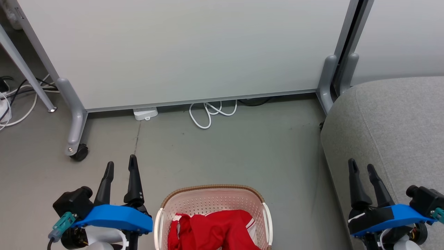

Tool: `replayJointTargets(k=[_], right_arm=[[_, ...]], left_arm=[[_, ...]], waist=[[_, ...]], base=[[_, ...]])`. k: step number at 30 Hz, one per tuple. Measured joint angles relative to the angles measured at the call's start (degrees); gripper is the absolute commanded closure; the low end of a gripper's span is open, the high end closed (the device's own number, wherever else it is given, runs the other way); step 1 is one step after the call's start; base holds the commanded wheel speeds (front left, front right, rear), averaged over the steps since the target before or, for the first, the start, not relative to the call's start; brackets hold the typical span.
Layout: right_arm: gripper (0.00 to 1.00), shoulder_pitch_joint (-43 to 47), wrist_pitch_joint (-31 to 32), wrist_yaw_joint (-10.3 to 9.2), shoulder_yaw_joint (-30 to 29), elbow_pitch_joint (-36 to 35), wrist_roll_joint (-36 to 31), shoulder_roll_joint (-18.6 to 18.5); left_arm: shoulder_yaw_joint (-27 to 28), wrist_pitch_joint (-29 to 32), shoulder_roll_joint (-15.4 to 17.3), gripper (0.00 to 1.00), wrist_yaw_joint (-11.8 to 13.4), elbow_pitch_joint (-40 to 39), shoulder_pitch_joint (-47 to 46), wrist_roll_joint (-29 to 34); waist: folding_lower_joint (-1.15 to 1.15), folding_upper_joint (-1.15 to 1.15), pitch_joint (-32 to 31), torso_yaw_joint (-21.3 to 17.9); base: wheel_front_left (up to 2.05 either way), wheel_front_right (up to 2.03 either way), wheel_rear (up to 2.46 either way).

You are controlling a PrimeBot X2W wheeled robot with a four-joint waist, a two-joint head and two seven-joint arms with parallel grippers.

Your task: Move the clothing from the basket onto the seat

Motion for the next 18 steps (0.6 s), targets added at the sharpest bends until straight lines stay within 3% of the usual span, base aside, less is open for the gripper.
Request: replayJointTargets(k=[18], right_arm=[[0.00,-0.15,-2.08,0.01,0.58,1.47,-12.11,-0.09]], left_arm=[[-2.12,-2.53,0.67,0.00,0.34,3.43,-0.03,9.81]], waist=[[0.00,0.00,0.16,0.18]], base=[[0.00,0.00,0.00]])
